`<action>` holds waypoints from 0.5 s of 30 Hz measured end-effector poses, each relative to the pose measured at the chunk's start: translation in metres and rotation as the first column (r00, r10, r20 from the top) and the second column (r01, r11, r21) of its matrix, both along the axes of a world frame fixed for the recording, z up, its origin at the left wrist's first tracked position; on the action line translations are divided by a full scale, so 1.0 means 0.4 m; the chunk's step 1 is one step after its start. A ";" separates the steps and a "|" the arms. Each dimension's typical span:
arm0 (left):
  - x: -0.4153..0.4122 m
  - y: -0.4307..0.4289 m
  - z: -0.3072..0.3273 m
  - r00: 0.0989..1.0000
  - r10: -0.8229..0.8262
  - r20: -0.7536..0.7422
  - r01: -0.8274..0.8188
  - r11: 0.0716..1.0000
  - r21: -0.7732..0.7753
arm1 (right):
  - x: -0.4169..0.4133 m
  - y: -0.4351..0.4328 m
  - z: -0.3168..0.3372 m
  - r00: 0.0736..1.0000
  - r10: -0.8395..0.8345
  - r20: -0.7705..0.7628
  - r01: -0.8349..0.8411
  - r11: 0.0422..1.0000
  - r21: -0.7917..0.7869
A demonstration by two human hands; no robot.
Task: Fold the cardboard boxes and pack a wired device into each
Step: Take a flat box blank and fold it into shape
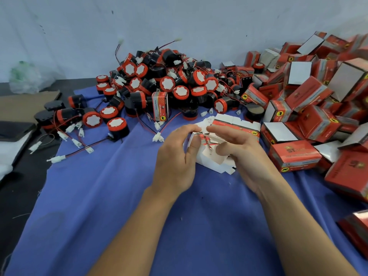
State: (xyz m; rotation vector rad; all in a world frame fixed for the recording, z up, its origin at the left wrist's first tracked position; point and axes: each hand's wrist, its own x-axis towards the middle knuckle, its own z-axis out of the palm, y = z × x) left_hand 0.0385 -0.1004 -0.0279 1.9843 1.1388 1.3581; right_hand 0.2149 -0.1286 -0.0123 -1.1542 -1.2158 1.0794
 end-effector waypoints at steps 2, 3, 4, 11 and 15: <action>0.001 -0.002 -0.002 1.000 0.013 -0.012 -0.012 1.000 0.011 | 0.009 0.003 -0.005 0.998 -0.037 -0.051 0.039 0.998 0.044; 0.001 -0.002 -0.002 1.000 0.019 -0.014 -0.019 1.000 0.017 | 0.013 0.001 -0.007 0.997 -0.009 -0.078 0.014 0.998 0.068; 0.001 -0.002 -0.002 1.000 0.024 -0.012 -0.024 0.999 0.021 | 0.014 -0.002 -0.007 0.995 0.045 -0.088 -0.037 0.995 0.090; -0.006 0.001 -0.002 0.999 0.015 0.032 -0.014 1.000 -0.018 | 0.020 -0.010 0.005 0.957 0.288 0.027 -0.289 0.954 0.082; -0.011 0.011 -0.002 0.998 -0.021 0.055 0.023 0.999 -0.031 | 0.008 -0.011 0.008 0.979 0.200 0.028 -0.202 0.969 0.142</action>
